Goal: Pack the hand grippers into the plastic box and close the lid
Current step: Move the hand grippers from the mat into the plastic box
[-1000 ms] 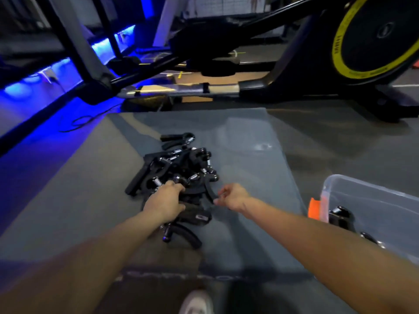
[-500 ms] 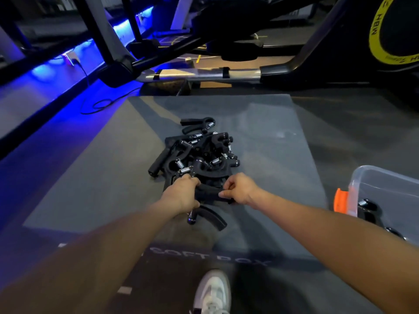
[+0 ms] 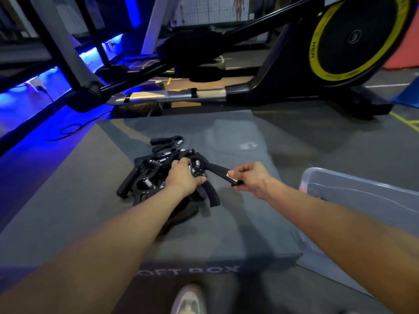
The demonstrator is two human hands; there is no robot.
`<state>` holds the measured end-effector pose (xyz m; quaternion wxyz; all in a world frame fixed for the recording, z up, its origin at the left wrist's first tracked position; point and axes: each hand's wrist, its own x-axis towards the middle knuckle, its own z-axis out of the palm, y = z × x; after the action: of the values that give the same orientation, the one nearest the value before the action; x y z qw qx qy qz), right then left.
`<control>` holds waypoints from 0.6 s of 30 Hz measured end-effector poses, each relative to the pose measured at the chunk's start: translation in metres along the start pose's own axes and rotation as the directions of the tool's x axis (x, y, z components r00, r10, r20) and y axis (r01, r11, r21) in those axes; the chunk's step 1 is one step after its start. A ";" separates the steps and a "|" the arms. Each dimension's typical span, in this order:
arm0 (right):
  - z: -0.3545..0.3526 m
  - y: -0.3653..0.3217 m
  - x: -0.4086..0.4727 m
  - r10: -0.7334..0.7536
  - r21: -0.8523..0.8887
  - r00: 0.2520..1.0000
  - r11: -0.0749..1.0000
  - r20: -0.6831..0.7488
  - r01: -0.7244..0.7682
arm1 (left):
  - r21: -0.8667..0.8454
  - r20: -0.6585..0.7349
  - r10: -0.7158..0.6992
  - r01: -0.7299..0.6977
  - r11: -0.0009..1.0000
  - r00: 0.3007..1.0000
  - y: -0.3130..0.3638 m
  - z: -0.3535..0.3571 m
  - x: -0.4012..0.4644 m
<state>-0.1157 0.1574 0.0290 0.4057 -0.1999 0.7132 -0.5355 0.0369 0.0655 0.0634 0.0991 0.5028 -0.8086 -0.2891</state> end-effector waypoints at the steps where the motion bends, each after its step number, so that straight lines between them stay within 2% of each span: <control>1: -0.014 0.000 -0.004 0.006 0.048 1.000 0.999 -0.025 -0.005 | -0.029 -0.005 -0.004 0.004 1.000 1.000 0.016 0.008 0.000; 4: -0.060 0.000 -0.020 0.007 0.178 0.996 0.984 -0.089 0.009 | -0.132 0.014 -0.059 0.061 0.989 0.998 0.063 0.034 0.001; 7: -0.110 0.003 -0.037 0.007 0.212 0.985 0.977 -0.172 0.030 | -0.157 0.111 -0.062 0.079 0.984 0.992 0.106 0.062 -0.004; 10: -0.158 0.013 -0.057 0.017 0.205 0.971 0.978 -0.237 0.032 | -0.267 0.180 0.010 0.039 0.963 0.984 0.142 0.089 -0.014; 14: -0.210 0.026 -0.088 0.025 0.201 0.957 0.979 -0.289 0.035 | -0.529 0.281 0.063 0.099 0.843 0.958 0.177 0.121 -0.031; 18: -0.246 0.040 -0.111 0.021 0.070 0.936 0.998 -0.352 0.003 | -0.585 0.315 0.123 0.091 0.806 0.941 0.211 0.144 -0.051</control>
<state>-0.2391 0.3986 0.0566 0.2804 -0.0832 0.7563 -0.5852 -0.1631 0.2318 0.0722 0.1131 0.3826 -0.6868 -0.6076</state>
